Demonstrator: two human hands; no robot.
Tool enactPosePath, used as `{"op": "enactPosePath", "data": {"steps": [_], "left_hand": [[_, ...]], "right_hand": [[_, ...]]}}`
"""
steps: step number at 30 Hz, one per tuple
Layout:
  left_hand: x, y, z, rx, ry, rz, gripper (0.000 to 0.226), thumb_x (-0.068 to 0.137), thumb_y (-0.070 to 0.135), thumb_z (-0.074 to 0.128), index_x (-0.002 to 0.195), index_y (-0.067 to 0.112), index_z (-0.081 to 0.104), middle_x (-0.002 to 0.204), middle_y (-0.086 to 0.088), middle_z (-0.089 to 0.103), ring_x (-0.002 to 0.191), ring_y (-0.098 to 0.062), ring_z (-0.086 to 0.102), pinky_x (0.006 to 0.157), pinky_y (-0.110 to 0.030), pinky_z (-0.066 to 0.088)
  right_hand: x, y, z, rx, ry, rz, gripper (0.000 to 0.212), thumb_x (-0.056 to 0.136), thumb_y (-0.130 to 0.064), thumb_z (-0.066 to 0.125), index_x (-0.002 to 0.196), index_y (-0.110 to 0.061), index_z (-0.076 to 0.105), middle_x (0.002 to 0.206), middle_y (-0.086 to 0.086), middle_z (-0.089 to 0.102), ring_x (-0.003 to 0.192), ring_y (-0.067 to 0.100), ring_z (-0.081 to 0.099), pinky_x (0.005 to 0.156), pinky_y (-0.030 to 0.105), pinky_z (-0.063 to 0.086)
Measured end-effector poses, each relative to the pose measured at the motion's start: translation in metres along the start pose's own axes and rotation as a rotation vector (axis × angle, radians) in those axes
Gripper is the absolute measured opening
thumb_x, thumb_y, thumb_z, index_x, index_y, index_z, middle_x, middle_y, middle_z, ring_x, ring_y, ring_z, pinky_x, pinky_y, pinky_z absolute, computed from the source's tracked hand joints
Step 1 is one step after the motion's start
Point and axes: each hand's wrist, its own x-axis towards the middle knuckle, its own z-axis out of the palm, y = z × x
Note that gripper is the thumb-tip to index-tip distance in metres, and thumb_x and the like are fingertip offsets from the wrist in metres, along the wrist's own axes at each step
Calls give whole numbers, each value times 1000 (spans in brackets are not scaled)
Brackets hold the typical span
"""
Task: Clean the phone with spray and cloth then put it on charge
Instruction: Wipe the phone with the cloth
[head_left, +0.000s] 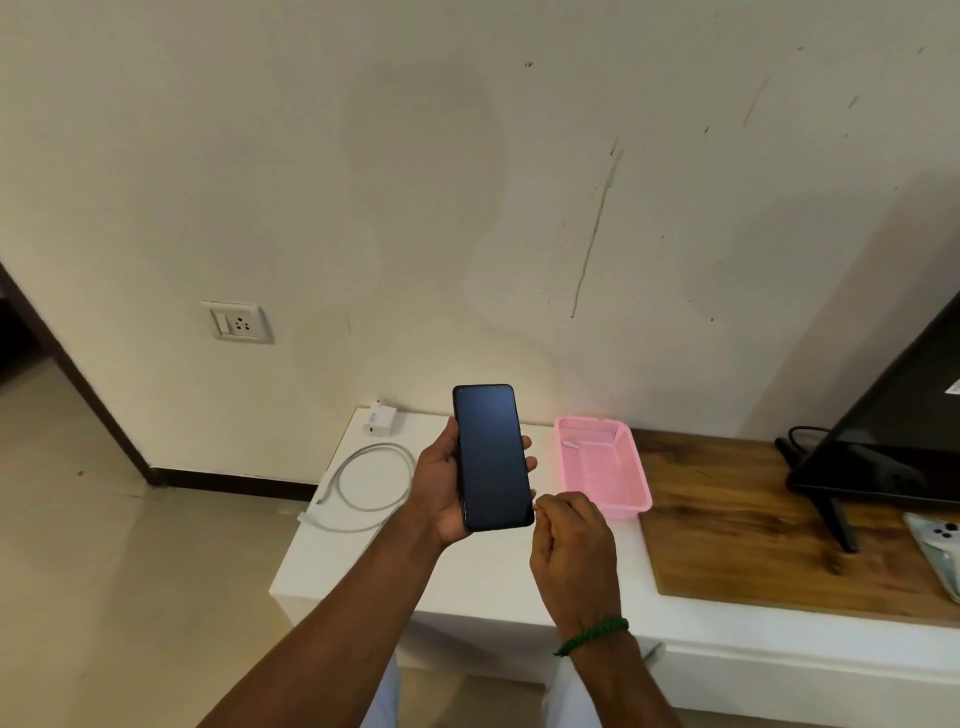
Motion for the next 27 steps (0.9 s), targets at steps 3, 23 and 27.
{"op": "enactPosePath", "data": {"steps": [3,23,27], "left_hand": [[4,0,-3,40,46,5,63,95,58,34,124,10,64,120,-17,62,98,-36,63,88,-48,48],[60,-37,-76,458,544,1,39,100,36,38,106,7,64,94,-12,71,79,-29,68,78,-45,54],[73,-48,-93,444,585,-10,33,99,31,37,107,8,59,95,-15,66,76,-30,65,72,-41,53]], "right_hand": [[5,13,-1,111,-2,108,9,82,-14,67,81,-5,70,79,10,71,70,22,68,74,32,53],[7,197,76,261,-246,1041,18,74,-17,75,60,-12,64,54,15,65,41,28,63,45,41,56],[-17,245,114,221,-293,1097,22,67,-28,78,53,-18,63,51,6,65,49,28,65,52,46,57]]}}
